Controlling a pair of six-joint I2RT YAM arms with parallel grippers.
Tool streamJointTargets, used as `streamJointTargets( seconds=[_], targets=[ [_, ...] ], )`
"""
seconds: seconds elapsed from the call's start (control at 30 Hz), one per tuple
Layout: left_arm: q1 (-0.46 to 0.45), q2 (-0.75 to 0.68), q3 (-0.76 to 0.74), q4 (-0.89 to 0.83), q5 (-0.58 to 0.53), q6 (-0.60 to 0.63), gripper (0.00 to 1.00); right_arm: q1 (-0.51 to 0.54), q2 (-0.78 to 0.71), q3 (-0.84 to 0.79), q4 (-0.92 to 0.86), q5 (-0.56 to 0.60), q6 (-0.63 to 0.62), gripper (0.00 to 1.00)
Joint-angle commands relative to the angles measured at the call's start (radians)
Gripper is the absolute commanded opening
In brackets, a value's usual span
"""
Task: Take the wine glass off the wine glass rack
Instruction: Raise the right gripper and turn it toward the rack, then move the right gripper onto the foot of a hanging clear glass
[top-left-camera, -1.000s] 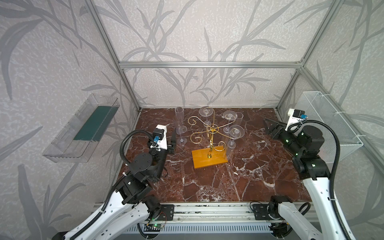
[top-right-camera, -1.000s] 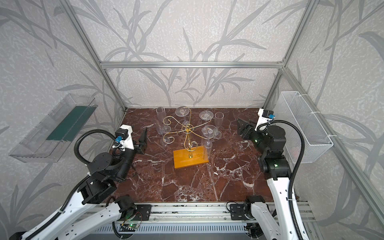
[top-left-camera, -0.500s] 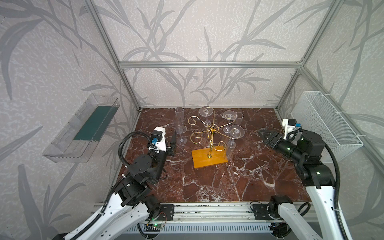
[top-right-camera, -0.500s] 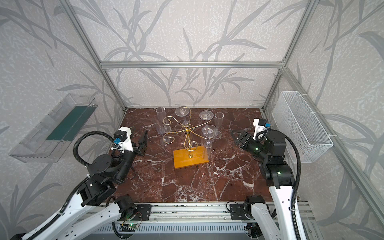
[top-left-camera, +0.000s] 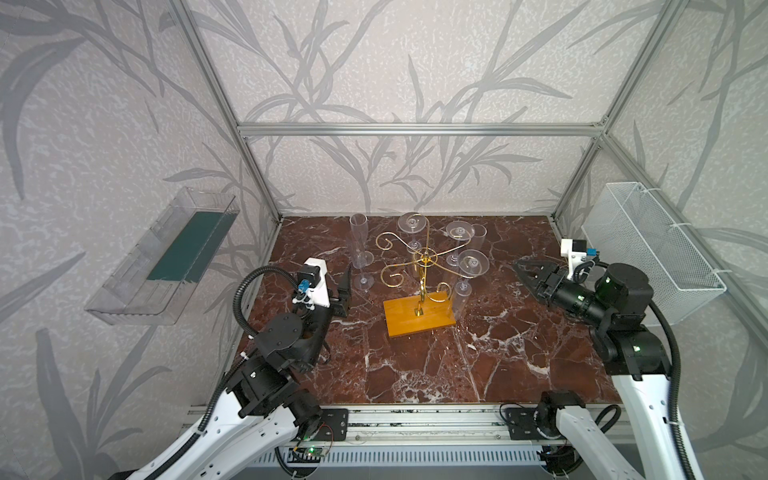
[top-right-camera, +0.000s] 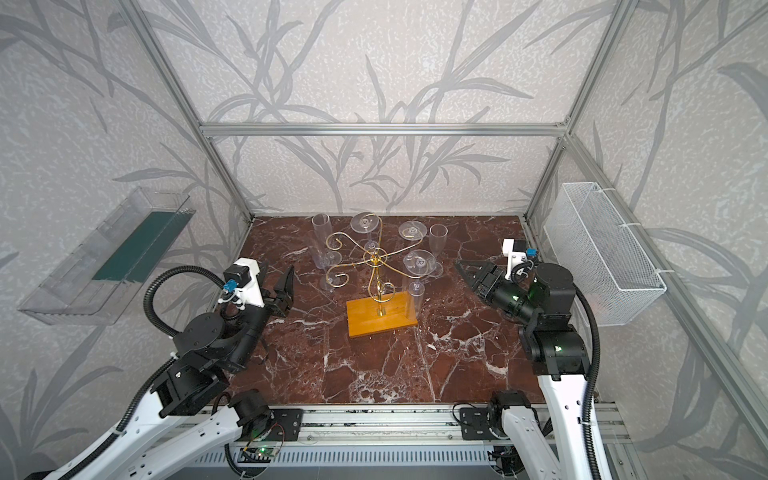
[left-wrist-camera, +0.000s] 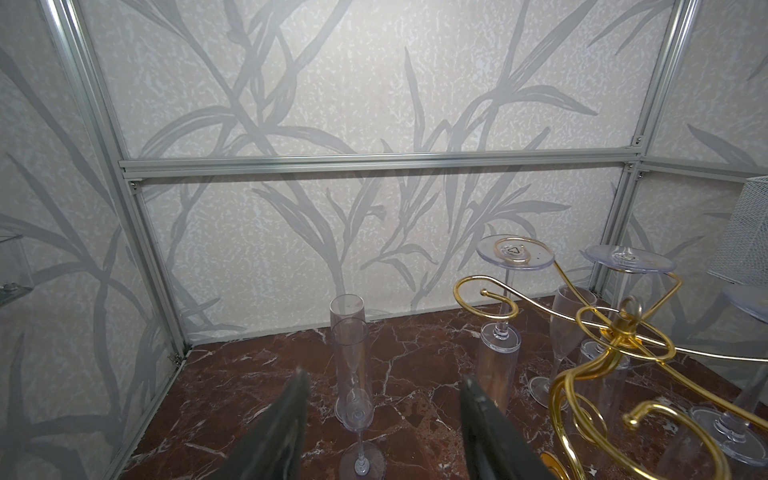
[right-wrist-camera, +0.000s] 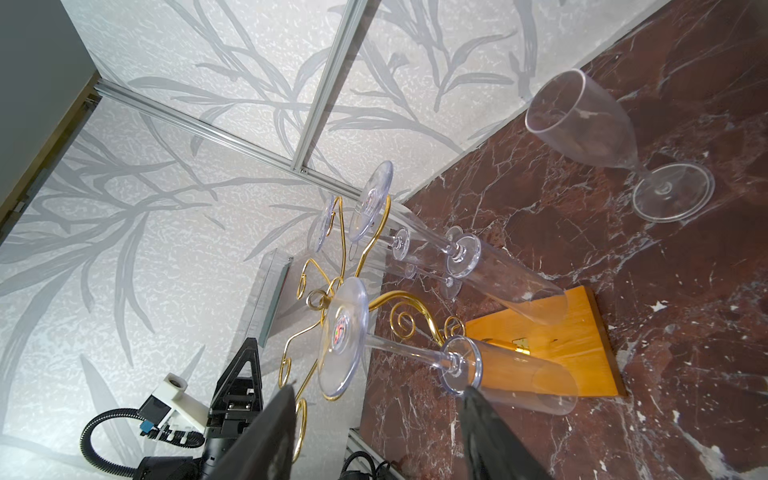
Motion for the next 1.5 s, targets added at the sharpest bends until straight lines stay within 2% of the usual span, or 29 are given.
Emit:
streamJointTargets(
  seconds=[0.0, 0.27, 0.5, 1.47],
  targets=[
    [0.005, -0.013, -0.009, -0.015, -0.004, -0.031, 0.60, -0.003, -0.010, -0.022, 0.054, -0.050, 0.054, 0.61],
    [0.006, -0.005, -0.020, 0.003, -0.014, -0.029, 0.60, -0.003, 0.010, -0.061, 0.134, -0.077, 0.137, 0.53],
    [0.006, 0.004, -0.029, 0.019, -0.009, -0.038, 0.60, -0.002, 0.068, -0.095, 0.289, -0.144, 0.258, 0.48],
    [0.006, 0.027, -0.030, 0.015, 0.020, -0.099, 0.60, 0.173, 0.213, -0.135, 0.507, -0.123, 0.343, 0.30]
  ],
)
